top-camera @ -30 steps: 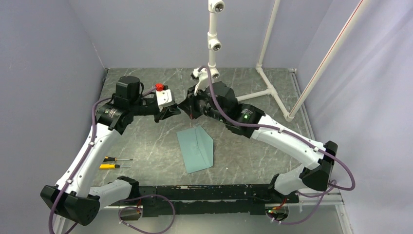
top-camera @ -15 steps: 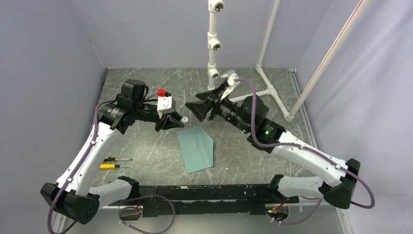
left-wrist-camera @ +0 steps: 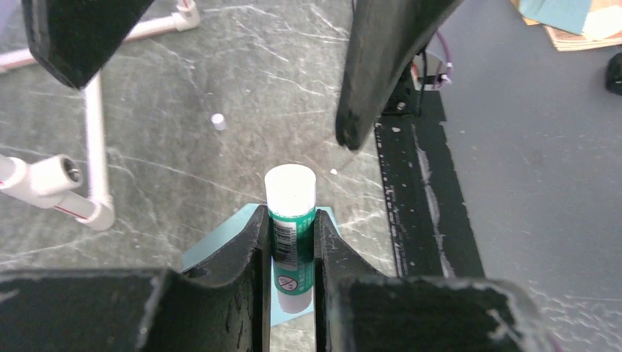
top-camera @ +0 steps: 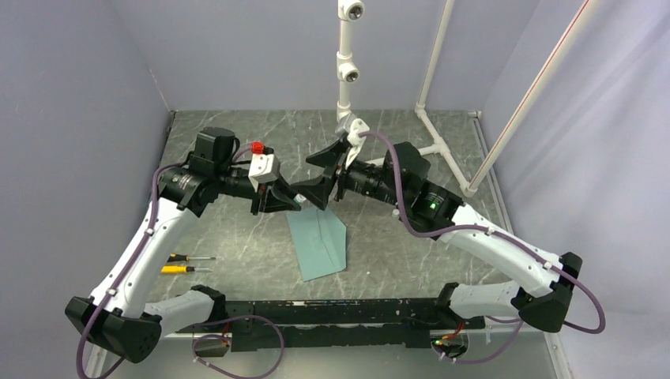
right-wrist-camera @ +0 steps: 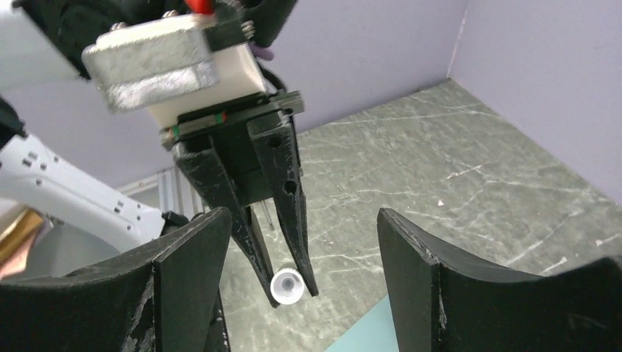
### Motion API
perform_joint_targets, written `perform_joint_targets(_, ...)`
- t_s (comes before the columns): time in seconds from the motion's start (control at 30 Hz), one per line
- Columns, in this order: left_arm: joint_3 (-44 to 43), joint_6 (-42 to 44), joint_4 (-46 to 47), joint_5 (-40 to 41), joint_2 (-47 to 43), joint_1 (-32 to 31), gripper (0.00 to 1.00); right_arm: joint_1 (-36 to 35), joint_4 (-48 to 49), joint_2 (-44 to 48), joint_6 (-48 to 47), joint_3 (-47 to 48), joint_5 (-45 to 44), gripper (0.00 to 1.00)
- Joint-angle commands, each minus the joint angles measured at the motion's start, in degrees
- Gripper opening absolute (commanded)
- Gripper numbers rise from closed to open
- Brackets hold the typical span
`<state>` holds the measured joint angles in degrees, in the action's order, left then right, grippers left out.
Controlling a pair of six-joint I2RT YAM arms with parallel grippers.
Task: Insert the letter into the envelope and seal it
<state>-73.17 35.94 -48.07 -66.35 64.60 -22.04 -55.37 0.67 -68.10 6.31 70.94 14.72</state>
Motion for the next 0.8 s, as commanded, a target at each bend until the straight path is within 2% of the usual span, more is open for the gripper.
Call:
perform_joint_targets(0.0,2.8,-8.3,11.5,2.2,-3.9,0.1,0.02,0.2,-8.3,-0.5,7.9,7.1,-7.8,0.77)
perform_joint_targets(0.07,4.7,-9.8,15.1,5.2,-5.2,0.1,0.02,0.5,-12.0,-2.1,11.2,9.3,-9.7,0.77)
perform_joint_targets(0.2,6.2,-13.7,19.8,11.9,-5.6,0.1,0.02,0.6,-19.6,-7.0,15.0,14.9,-9.9,0.69)
perform_joint_targets(0.3,6.2,-14.4,21.5,14.8,-5.7,0.1,0.03,0.5,-22.5,-9.1,18.3,16.8,-13.1,0.68)
perform_joint_targets(0.4,6.3,-13.9,21.6,14.8,-5.6,0.1,0.02,0.5,-23.9,-10.4,19.1,17.6,-14.3,0.66)
perform_joint_targets(0.57,5.6,-12.2,19.3,12.8,-5.3,0.0,0.02,0.5,-25.1,-12.1,14.8,19.4,-9.8,0.56)
perform_joint_targets(0.67,5.3,-11.9,19.0,13.6,-5.4,0.1,0.02,0.6,-26.6,-13.1,12.9,21.0,-6.5,0.46)
perform_joint_targets(0.77,5.6,-11.9,19.7,14.7,-5.5,0.1,0.02,0.6,-27.8,-13.9,14.0,22.2,-7.3,0.28)
